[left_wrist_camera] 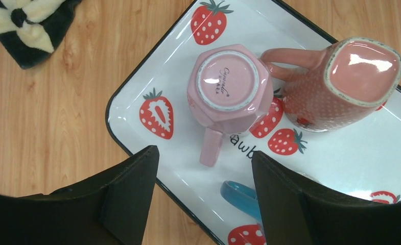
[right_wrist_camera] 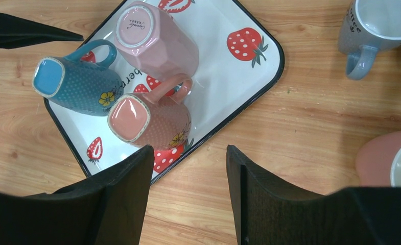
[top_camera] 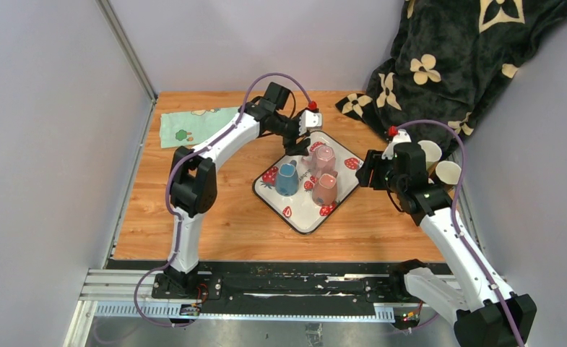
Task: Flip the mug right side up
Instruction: Move the cup to the tray.
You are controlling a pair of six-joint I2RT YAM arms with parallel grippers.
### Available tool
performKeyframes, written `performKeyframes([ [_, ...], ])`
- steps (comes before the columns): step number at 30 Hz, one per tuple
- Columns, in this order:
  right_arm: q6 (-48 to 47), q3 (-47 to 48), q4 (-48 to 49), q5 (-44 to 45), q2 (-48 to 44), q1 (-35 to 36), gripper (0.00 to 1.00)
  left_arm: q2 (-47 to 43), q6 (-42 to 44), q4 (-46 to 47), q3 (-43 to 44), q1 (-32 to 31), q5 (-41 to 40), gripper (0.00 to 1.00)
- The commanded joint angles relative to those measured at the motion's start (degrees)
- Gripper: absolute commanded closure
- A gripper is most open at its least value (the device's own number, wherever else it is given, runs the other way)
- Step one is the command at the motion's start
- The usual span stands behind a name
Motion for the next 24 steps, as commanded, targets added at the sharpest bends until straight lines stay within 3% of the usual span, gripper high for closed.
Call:
performKeyframes([
  [1,-1.2,-0.7,-1.5,-0.3,0.0,0.1,0.41,2.4,-2.0,-3.1,4.3,-0.5,-2.2,0.27],
  [24,-1.9,-0.8,-3.3,-0.3,0.5,0.1,0.41,10.2,4.3,-9.6,10.7,-3.6,-6.8,0.31],
])
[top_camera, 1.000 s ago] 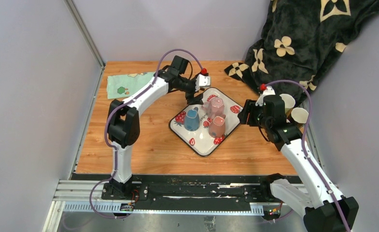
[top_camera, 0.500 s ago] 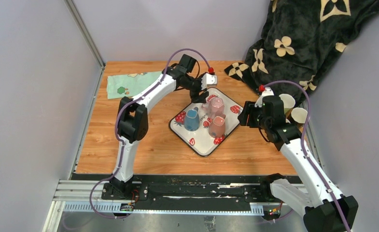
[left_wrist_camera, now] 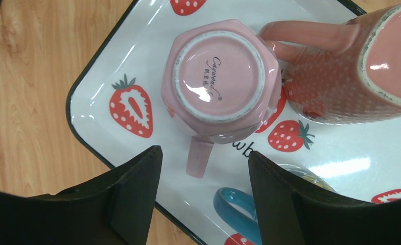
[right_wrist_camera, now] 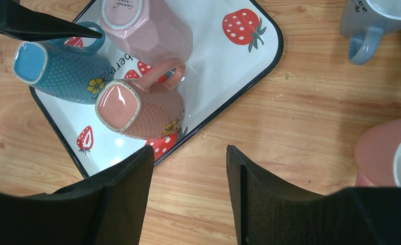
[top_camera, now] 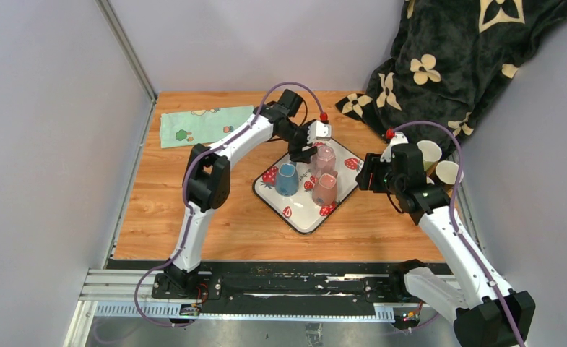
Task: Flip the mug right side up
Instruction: Move the cup to the tray, then turn over the cup on the tray.
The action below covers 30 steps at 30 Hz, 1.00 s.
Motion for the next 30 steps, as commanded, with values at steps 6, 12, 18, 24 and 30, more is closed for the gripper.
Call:
performKeyframes([
  [6,-0.9,-0.6,-1.8,0.1,-1.3,0.1,0.41,2.2,4.5,-3.4,1.8,-1.1,-1.1,0.32],
  [12,-1.1,-0.2,-3.1,0.1,-2.0,0.1,0.41,2.8,5.1,-3.4,2.1,-1.5,-1.9,0.33],
  [18,-1.0,-0.2,-3.9,0.3,-2.7,0.1,0.41,3.5,5.3,-3.4,2.7,-1.9,-2.1,0.34],
  [24,-1.2,-0.1,-4.3,0.5,-3.0,0.1,0.41,4.4,5.3,-3.4,3.9,-2.3,-2.7,0.37],
  [30,-1.4,-0.3,-4.3,0.5,-3.0,0.1,0.41,4.8,5.5,-3.4,4.2,-2.4,-3.2,0.42],
])
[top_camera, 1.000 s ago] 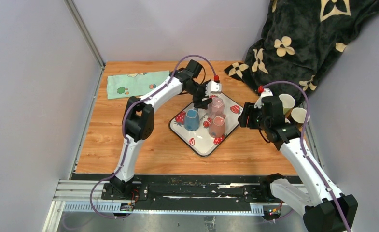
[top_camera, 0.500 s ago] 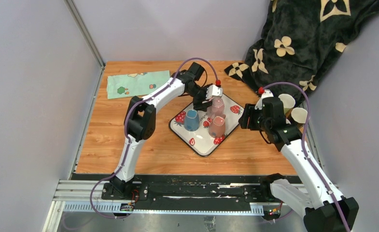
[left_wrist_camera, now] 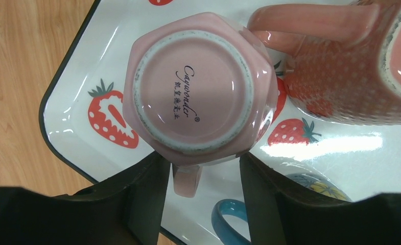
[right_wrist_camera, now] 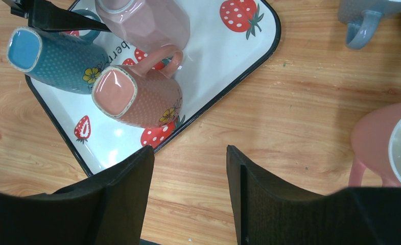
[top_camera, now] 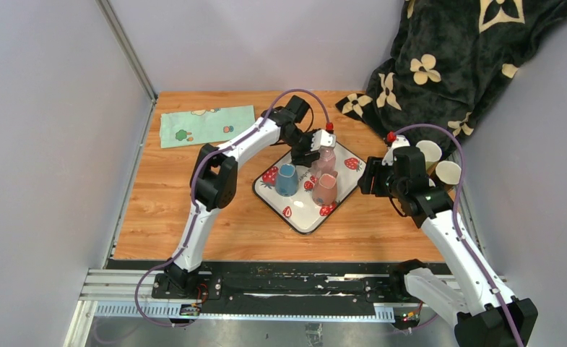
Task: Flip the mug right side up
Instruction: Turn over the cup on the tray.
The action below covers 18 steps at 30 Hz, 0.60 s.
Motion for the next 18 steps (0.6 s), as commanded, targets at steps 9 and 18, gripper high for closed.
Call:
performKeyframes([
  [9,-0.8,-0.9,-0.9,0.7,-0.8,0.1,0.41,0.7,1.8,-0.5,1.4,-0.8,-1.1,0.55],
  [18,-0.5,-1.2,-0.8,0.9,-1.0,0.0,0.41,0.5,2.1,-0.5,1.6,-1.0,-2.4,0.71],
])
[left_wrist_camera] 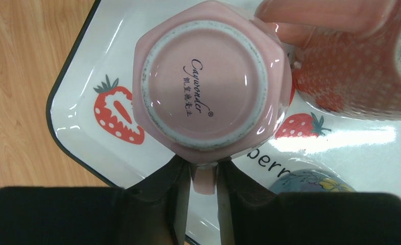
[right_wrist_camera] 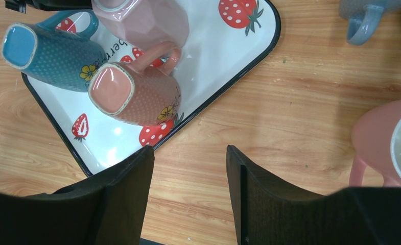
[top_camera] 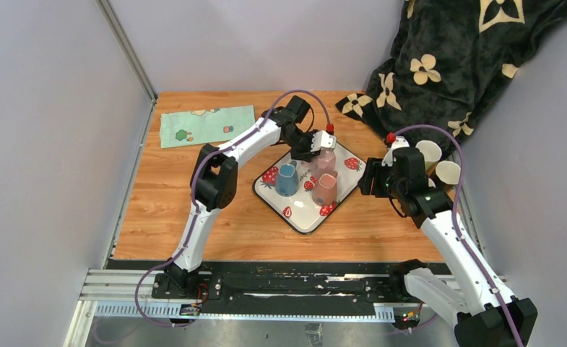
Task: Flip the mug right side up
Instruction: Turn over the cup on the tray.
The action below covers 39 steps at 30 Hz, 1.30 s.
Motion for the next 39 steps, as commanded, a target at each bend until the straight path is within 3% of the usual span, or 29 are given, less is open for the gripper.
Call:
performKeyframes([
  [1,-0.6,-1.0,-0.8,0.9,-1.1,0.1,0.41,0.4,0.7,-0.5,1.6,-0.8,-0.9,0.73],
  [18,0.6,-1.3,-0.8,0.6,-1.3,0.1,0.41,-2.6,-0.8,-0.5,1.5,-1.1,-0.4,1.00],
  [28,0.8,-1.5,-0.8,0.6,-1.4,0.1,0.41,-4.2,-3.6,-0.1,5.7,-1.1,3.5,1.00],
  [39,1.1,-1.5,-0.8,1.0,-1.3,0.1,0.41,-8.0,-6.3,5.2,2.4,-1.1,4.4,1.00],
])
